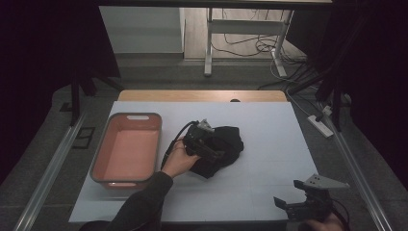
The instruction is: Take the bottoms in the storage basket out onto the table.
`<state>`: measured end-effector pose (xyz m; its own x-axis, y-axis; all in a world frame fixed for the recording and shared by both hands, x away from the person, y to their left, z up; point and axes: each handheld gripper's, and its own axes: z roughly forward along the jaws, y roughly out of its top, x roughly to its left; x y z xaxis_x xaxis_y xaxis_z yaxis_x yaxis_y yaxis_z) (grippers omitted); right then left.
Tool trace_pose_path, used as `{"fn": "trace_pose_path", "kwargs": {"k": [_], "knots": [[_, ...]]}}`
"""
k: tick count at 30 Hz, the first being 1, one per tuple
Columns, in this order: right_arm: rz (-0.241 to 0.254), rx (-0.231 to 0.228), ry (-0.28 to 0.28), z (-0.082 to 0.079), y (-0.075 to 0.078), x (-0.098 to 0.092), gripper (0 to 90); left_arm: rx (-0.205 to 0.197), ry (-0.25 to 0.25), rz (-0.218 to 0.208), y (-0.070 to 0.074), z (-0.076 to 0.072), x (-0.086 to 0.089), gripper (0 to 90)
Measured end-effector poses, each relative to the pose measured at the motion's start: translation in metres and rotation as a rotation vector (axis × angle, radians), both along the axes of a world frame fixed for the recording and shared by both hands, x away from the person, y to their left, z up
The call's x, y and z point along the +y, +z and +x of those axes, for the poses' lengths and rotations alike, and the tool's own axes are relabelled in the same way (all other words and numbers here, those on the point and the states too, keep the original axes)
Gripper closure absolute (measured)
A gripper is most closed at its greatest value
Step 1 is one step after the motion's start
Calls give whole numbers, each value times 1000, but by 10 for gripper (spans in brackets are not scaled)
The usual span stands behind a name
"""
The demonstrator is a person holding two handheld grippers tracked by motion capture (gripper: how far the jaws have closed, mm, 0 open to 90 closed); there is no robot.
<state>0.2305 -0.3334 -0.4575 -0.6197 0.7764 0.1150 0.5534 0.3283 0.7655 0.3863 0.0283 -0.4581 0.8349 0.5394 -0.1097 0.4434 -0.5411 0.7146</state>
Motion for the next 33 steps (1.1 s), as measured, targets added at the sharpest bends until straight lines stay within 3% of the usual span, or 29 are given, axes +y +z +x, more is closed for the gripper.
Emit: {"fn": "trace_pose_path", "kwargs": {"k": [13,33], "knots": [[0,-1,0,0,0,0,3,-6,-41,-33,7,-9,4,0],[1,-4,-1,-1,0,0,3,0,-43,-83,16,-19,15,0]]}}
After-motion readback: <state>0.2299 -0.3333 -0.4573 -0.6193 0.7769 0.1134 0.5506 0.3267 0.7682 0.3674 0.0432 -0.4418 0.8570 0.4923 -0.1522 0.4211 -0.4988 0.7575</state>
